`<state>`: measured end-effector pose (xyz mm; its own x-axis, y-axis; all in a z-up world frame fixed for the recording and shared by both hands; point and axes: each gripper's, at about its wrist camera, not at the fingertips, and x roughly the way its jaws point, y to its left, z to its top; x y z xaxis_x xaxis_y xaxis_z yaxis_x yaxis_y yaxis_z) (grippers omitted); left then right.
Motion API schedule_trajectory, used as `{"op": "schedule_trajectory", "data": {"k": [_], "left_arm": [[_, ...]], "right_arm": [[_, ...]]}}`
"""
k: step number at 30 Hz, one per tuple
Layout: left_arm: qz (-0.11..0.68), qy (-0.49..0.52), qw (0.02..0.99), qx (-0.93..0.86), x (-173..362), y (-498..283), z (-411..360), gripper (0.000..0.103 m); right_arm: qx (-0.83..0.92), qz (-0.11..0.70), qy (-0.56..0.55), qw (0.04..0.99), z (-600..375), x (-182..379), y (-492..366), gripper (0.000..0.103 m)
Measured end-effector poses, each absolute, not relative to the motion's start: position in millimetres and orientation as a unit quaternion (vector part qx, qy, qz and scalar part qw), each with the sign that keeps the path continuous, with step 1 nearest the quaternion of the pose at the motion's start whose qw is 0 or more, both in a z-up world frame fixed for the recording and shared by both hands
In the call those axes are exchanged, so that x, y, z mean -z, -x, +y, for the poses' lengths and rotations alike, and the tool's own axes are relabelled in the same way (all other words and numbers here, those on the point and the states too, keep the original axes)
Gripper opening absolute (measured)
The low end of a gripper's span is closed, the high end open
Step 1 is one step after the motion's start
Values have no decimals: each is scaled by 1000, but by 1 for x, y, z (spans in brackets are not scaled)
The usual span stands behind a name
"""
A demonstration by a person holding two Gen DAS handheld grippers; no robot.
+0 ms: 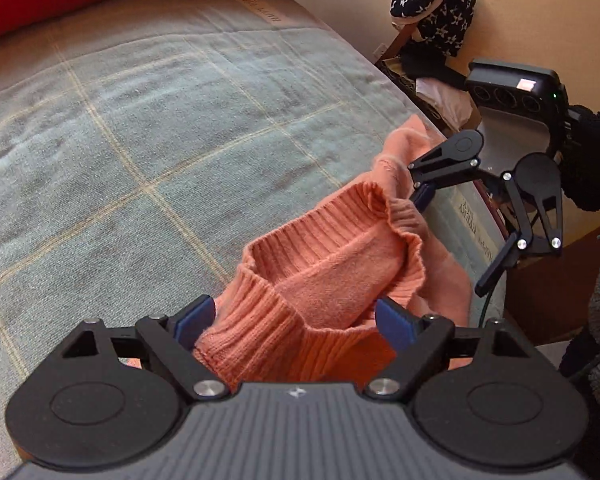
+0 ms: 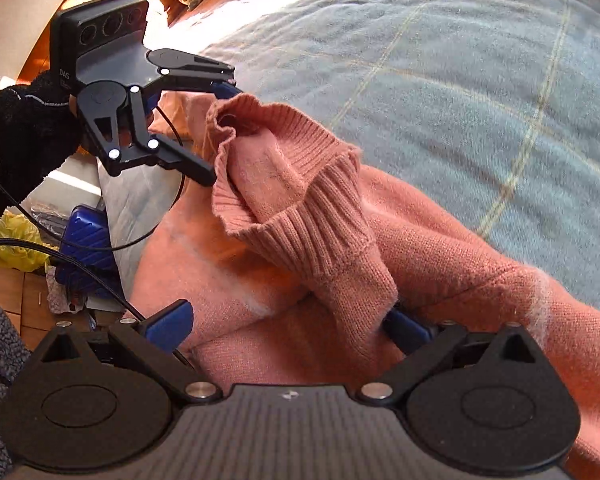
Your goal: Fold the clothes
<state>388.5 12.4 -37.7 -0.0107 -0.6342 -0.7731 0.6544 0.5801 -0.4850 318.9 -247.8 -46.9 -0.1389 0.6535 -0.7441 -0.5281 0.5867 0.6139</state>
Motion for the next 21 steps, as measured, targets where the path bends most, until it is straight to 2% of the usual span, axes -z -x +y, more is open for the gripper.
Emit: {"op": "schedule_trajectory", "data": {"k": [6,11,18,21], "left_arm": [[558,35,706,436,31,-378,33,86],[554,42,714,425,28,-368,39,86],[544,20,726,420,22,-370,44,86],[537,-4,730,424,22,-375,41,86]], "right_arm": [[-468,551,-72,687,-249,26,-365,103],[-496,569,-125,644,-227,62,-405,103],[-576,568,-132,573,-178,53,-374,103],[-595,569,-88,561,-166,49,-361,103]]}}
